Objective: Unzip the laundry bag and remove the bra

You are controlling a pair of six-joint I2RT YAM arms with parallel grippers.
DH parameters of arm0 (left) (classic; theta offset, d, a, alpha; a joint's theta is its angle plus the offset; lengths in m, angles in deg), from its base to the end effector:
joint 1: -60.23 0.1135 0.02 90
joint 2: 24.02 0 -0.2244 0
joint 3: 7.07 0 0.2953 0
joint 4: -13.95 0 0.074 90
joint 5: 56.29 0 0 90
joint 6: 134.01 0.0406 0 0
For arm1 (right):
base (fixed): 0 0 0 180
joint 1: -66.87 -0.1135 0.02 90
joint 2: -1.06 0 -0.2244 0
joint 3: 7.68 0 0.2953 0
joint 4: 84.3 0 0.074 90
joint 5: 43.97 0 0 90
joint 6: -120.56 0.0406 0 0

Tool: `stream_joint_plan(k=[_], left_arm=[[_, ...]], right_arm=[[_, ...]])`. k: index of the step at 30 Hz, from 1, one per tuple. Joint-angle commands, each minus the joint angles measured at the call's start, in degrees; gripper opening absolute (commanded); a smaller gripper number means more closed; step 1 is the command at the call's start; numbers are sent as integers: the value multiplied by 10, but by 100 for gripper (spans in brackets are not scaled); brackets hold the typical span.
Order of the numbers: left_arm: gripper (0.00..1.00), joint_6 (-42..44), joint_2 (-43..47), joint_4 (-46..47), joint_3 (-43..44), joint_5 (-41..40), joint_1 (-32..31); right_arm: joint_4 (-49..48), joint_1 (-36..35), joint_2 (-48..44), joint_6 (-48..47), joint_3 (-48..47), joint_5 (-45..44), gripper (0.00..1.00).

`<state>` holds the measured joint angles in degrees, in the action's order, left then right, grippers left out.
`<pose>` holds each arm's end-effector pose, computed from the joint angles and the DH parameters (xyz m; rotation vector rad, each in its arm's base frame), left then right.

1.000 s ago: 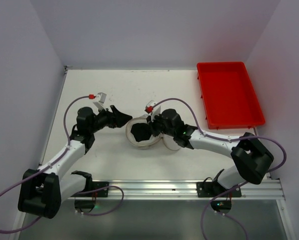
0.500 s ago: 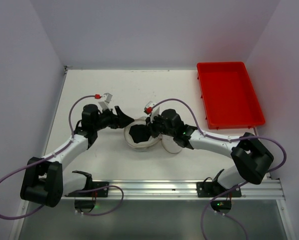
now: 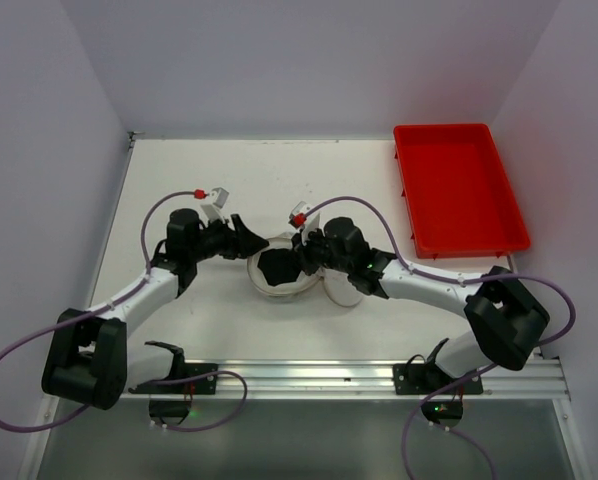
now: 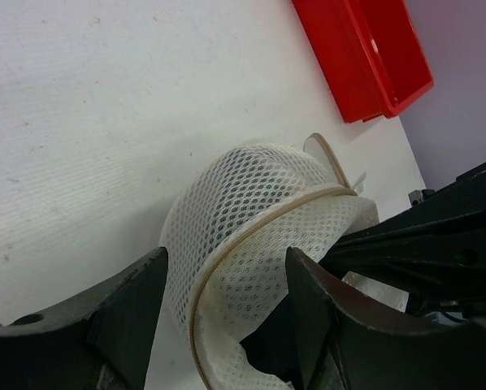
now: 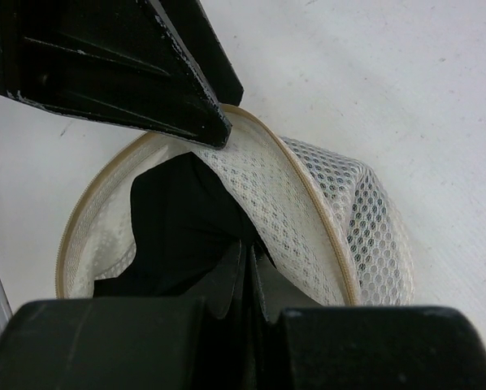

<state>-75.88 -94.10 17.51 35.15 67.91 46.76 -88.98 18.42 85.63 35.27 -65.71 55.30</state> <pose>0.2890 -0.0927 0.1422 0.0741 2.0860 -1.0907 0.2397 0.2804 0.1625 -0.8568 1.8368 0.7591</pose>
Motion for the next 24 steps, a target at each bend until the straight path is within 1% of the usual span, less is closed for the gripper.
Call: stream_joint_plan(k=[1,2,3,5,6,8,9,12,20,22,24], left_arm=[[63,4,-2,32,-2,18,-4],[58,1,-4,41,-4,23,-4],[47,-1,-7,46,-4,26,-4],[33,-12,-18,61,-4,36,-4],[21,-15,-22,65,-5,39,-4],[9,-26,-29,76,-7,41,-4],[0,-27,-30,77,-7,40,-4],[0,-29,-31,70,-4,26,-4],[0,-26,-26,21,8,-54,-3],[0,-26,-25,13,11,-77,-3],[0,-24,-25,5,17,-82,-3]], right_arm=[[-35,5,-24,2,-14,15,0],[-35,5,-24,2,-14,20,0],[-35,5,-24,2,-13,21,0],[-36,5,-26,1,-12,25,0],[-36,5,-27,1,-12,26,0],[-36,5,-29,0,-12,26,0],[-36,5,-33,-1,-11,26,0],[-37,5,-38,-1,-6,31,0],[-52,9,-69,5,4,46,0],[-65,12,-77,10,13,55,0],[-78,16,-87,19,23,66,0]])
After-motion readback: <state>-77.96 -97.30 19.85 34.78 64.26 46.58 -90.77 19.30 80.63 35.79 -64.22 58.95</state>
